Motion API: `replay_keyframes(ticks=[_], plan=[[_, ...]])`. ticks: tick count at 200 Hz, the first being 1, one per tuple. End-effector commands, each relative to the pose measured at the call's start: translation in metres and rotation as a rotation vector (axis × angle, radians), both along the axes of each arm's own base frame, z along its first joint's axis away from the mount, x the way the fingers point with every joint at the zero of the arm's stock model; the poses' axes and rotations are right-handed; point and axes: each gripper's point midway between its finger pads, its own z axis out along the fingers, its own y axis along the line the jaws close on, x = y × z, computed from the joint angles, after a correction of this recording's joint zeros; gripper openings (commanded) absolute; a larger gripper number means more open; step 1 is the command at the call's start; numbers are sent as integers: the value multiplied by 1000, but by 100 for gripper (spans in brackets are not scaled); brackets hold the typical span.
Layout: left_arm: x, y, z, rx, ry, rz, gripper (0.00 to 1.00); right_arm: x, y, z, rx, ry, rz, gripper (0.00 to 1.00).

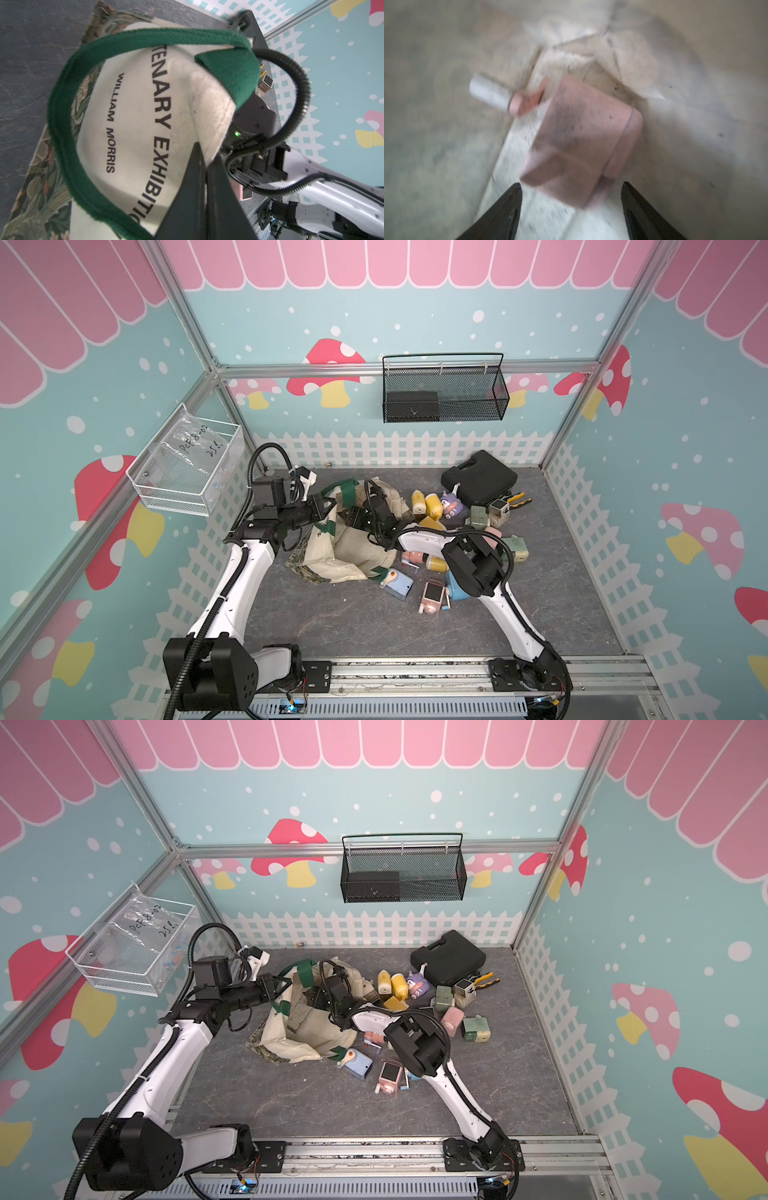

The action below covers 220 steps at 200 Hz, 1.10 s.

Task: Take out the pencil sharpeners from the tote bags
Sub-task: Adjust the canvas bag at the center of the board.

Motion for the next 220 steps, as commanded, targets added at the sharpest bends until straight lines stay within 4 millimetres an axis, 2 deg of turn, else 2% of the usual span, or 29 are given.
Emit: replay_keyframes(ticks=[1, 29, 58, 74, 92, 117, 145, 181, 205, 220], plan=[[-21, -15, 21, -43, -76, -108, 0, 11, 20, 4, 166, 42, 42, 77], [-23, -23, 16, -82, -80, -150, 0, 7, 33, -11, 201, 98, 91, 75], [-25, -27, 16, -96, -99, -171, 0, 12, 42, -30, 111, 108, 134, 72], [-27, -30, 21, -110, -122, -196, 0, 11, 56, -41, 133, 139, 191, 63], [-32, -33, 28, -119, -149, -219, 0, 10, 62, -41, 157, 146, 214, 51], [-38, -32, 33, -102, -186, -222, 0, 9, 60, -14, 117, 51, 239, 45], [-33, -20, 30, -25, -179, -156, 0, 1, 49, 35, 117, -44, 262, 42], [-23, 23, 20, 134, -98, 42, 0, -32, 23, 93, 162, -158, 302, 40], [-17, 50, 17, 188, -82, 150, 0, -59, -2, 118, 162, -215, 323, 39], [-14, 52, 20, 191, -97, 138, 0, -78, -16, 129, 164, -238, 346, 39]])
